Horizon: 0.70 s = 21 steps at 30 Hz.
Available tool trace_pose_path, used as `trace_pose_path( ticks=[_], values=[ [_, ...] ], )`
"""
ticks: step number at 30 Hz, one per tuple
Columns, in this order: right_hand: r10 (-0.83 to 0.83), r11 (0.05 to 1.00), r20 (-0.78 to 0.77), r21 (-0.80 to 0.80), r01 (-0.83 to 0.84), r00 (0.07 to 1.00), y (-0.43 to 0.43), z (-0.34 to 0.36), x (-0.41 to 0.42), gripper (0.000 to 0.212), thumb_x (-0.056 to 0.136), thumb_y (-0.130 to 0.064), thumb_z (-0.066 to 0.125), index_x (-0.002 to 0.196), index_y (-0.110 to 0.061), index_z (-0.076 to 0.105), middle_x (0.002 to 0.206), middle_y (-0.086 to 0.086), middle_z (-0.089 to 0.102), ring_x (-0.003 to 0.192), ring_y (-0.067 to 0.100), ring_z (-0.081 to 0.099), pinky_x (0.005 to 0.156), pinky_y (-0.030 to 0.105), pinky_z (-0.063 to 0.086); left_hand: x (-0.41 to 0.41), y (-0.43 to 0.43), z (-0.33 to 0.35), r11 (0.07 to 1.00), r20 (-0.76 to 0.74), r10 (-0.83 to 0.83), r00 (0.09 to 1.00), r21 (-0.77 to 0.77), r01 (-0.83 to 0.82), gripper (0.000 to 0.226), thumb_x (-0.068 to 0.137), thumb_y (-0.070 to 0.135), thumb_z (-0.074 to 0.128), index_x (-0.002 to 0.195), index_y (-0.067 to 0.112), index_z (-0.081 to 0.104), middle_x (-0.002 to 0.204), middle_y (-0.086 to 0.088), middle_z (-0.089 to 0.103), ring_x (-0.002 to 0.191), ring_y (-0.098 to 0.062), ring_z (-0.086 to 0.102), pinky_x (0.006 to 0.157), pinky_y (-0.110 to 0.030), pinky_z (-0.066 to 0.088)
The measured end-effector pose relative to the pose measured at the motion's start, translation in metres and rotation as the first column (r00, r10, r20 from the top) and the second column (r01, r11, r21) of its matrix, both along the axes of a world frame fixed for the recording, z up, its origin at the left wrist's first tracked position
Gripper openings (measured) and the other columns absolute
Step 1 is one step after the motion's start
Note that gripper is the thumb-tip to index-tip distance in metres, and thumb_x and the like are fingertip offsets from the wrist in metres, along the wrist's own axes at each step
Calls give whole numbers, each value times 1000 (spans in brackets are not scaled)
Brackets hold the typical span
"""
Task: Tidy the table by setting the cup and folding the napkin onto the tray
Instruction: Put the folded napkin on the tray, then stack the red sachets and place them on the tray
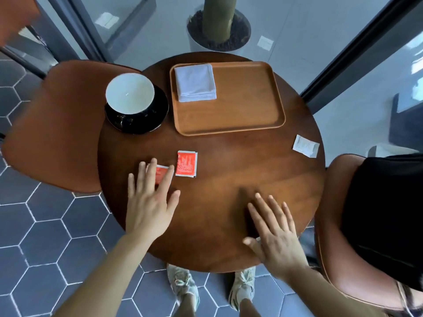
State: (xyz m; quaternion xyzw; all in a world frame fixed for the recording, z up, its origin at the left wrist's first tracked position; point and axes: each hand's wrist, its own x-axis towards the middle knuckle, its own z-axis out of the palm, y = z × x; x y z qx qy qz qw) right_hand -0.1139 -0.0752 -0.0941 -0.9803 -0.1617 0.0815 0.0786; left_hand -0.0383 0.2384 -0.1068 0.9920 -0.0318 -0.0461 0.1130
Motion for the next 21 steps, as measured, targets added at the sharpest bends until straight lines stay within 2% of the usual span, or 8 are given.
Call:
trace_pose_path(
  ticks=[3,6,11,14,15,17,19,21],
  values=[
    [-11,996,0,-88,11,1000,16,-18,24,80,98,-71,24,157,-17,27,167,5,13,154,32,10,118,61,18,2,-10,-3,1000,-5,-4,1000,8,4,63,95,48,41,152,20,36,162,-21,21,151,-40,15,119,-59,17],
    [-78,993,35,-81,81,996,35,-23,63,83,96,-73,23,157,-16,25,167,8,16,154,32,9,120,60,12,0,-28,-4,999,-6,-47,999,11,47,65,96,49,39,153,18,33,162,-22,18,151,-39,14,121,-56,17],
    [-124,992,63,24,123,990,64,-11,126,80,97,-70,22,150,-13,40,162,8,30,150,31,23,122,54,15,-3,-53,-5,999,-25,-50,998,9,50,67,96,49,39,154,18,30,163,-22,16,151,-39,13,120,-56,19],
    [-183,966,153,213,148,971,34,-2,141,73,98,-66,31,145,-12,48,156,7,40,146,30,31,119,51,23,-5,-54,-5,998,16,-22,1000,-53,23,71,95,50,42,156,17,26,163,-20,16,152,-38,13,120,-55,24],
    [-229,955,181,232,185,956,13,-1,141,73,98,-65,32,146,-11,46,156,8,40,146,31,31,118,51,25,-4,-52,-4,998,34,-7,999,-65,9,72,95,49,43,156,16,25,163,-20,16,151,-37,14,119,-54,26],
    [-327,941,166,147,305,930,-35,-1,137,80,97,-68,26,152,-10,35,161,12,30,151,30,22,119,52,24,3,-49,-2,998,67,21,998,-52,-18,73,95,49,43,156,14,24,163,-20,18,151,-37,17,119,-53,27],
    [-396,917,83,-1,398,914,-71,-4,131,90,94,-74,19,157,-10,19,166,14,17,154,29,10,122,52,18,11,-52,-3,999,63,28,998,-20,-26,72,96,50,42,155,13,25,163,-19,19,150,-37,19,120,-53,25],
    [-380,921,35,-76,381,925,-81,-9,126,96,91,-78,17,158,-8,16,166,14,11,154,28,5,124,50,14,16,-58,-5,1000,38,6,999,11,-7,72,96,50,41,155,11,28,163,-19,19,151,-37,18,121,-54,22]
  ],
)
